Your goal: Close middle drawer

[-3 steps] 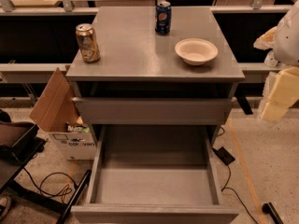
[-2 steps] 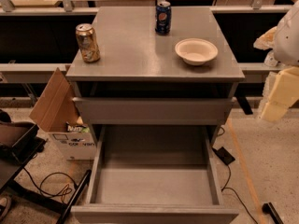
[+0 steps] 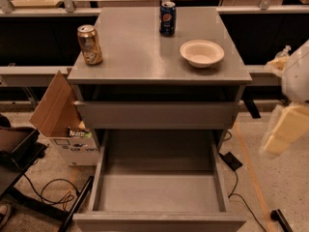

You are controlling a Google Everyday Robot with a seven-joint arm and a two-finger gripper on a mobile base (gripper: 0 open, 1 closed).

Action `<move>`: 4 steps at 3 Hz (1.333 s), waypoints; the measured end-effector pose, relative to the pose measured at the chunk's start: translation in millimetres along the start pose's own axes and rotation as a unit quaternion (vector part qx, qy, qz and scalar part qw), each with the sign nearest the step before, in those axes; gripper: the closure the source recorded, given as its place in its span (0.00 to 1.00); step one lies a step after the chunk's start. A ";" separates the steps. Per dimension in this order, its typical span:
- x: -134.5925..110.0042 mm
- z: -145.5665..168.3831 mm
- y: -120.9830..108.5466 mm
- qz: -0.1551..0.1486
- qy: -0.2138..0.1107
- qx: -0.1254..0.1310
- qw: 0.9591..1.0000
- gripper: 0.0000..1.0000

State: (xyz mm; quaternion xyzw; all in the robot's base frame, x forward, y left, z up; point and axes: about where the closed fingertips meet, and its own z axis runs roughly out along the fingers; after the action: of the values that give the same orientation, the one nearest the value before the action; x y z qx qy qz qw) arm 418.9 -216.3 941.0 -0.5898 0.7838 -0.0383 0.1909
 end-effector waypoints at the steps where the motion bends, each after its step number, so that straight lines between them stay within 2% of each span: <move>1: 33.4 44.8 24.9 0.032 0.008 0.016 0.999 0.00; 3: 122.7 167.7 73.7 0.080 0.034 0.019 0.996 0.00; 4: 122.7 167.7 73.7 0.080 0.034 0.019 0.996 0.00</move>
Offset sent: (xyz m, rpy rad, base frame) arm -0.0327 -0.0741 -0.2351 -0.0028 -0.0492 -0.1909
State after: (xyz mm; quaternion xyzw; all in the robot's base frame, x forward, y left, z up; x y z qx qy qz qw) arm 381.2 -281.7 733.8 -0.5197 0.8336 -0.0580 0.1776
